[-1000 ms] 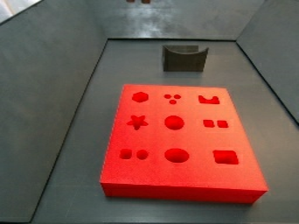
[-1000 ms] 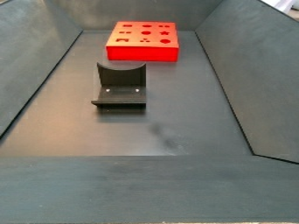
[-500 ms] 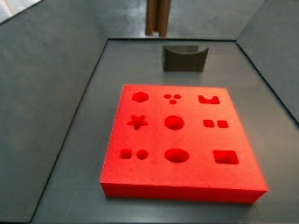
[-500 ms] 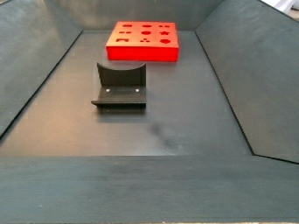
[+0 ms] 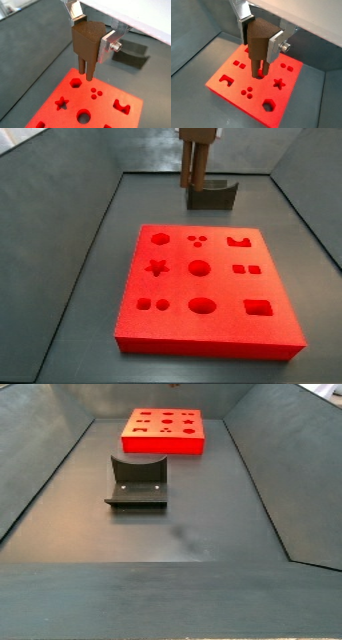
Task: Pick up the 3 prong object. Move up. Place the 3 prong object on the fixture. Regrasp the 3 prong object. Move to above the board. Insert the 3 prong object.
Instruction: Insert the 3 prong object.
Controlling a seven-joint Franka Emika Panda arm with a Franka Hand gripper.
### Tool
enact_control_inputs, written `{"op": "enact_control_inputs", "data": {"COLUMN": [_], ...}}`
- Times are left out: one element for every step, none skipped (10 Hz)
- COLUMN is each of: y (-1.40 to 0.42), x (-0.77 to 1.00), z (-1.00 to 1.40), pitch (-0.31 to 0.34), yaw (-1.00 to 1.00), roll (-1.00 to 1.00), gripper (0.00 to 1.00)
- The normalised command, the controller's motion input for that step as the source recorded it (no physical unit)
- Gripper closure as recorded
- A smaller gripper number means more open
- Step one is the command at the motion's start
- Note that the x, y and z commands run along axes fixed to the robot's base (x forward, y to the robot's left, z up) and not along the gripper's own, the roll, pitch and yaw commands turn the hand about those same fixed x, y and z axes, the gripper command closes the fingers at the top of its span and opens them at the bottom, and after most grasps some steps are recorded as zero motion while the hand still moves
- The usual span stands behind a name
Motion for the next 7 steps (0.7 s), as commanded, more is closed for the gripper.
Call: {"op": "enact_control_inputs", "data": {"y": [0.03, 0.08, 0.09, 0.05, 0.05, 0.04, 0.06], "x": [0.14, 0.12, 0.11, 0.11, 0.10, 0.08, 0.10], "z": [-0.26, -0.34, -0.39, -0.39, -0.44, -0.46, -0.44], "pitch": [-0.059, -0.011, 0.000, 0.000, 0.000, 0.000, 0.000], "yaw": [-0.89, -0.89, -0.91, -0.96, -0.97, -0.95, -0.96], "roll": [-0.06, -0.01, 0.00, 0.00, 0.00, 0.00, 0.00], "gripper": [1.00, 1.00, 1.00, 1.00, 1.00, 1.00, 1.00]}}
